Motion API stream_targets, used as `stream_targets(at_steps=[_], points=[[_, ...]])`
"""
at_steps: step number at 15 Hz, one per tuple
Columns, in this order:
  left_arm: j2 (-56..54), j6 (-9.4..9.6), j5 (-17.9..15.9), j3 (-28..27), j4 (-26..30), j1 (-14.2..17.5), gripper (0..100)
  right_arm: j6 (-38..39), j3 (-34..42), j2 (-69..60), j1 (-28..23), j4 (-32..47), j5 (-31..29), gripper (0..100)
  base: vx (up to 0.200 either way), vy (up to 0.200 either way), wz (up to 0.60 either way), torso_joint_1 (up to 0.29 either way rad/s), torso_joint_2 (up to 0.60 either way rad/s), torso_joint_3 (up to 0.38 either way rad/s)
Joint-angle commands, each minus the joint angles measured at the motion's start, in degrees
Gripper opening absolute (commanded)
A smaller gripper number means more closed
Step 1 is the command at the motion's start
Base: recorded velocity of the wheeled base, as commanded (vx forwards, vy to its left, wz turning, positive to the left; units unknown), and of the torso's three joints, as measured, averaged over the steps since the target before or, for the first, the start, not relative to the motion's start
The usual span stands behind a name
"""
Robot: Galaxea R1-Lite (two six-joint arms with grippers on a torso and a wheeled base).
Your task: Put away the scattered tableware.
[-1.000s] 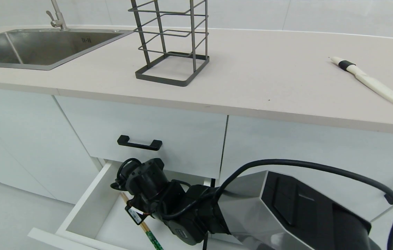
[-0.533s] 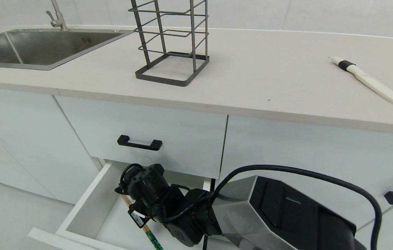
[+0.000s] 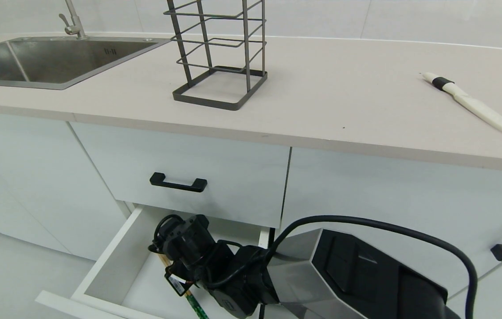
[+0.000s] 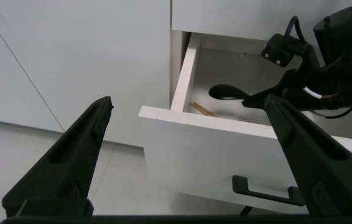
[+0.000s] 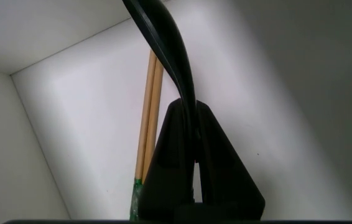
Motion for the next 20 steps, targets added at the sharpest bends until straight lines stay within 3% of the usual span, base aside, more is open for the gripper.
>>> stream_targets(at_steps=[1, 6, 7, 13, 17, 20], points=[[0.09, -0.02, -0.01, 0.01, -0.01, 0.01, 100, 0.13, 0.10, 0.32, 0.28, 0.07, -0.57, 0, 0.000, 0.000, 0.00, 0.000, 0.00, 0.000], [0.09, -0.02, -0.01, 0.01, -0.01, 0.01, 100, 0.74, 0.63, 0.50, 1.33, 0.16, -0.83, 0, 0.000, 0.000, 0.00, 0.000, 0.00, 0.000], [0.09, -0.02, -0.01, 0.01, -0.01, 0.01, 100, 0.74, 0.63, 0.50, 1.51, 0.25, -0.83, 100, 0.000, 0.000, 0.00, 0.000, 0.00, 0.000], [0.09, -0.02, -0.01, 0.01, -0.01, 0.01, 100, 0.65, 2.82, -4.08, 2.38, -0.55, -1.89, 100, 0.000, 0.000, 0.00, 0.000, 0.00, 0.000], [0.09, -0.02, -0.01, 0.01, -0.01, 0.01, 100, 0.74, 13.46, -17.00, 4.41, -4.85, -1.53, 100, 0.000, 0.000, 0.00, 0.000, 0.00, 0.000], [0.09, -0.02, -0.01, 0.01, -0.01, 0.01, 100, 0.74, 26.29, -27.10, 4.76, -13.99, -1.10, 100, 0.000, 0.000, 0.00, 0.000, 0.00, 0.000]])
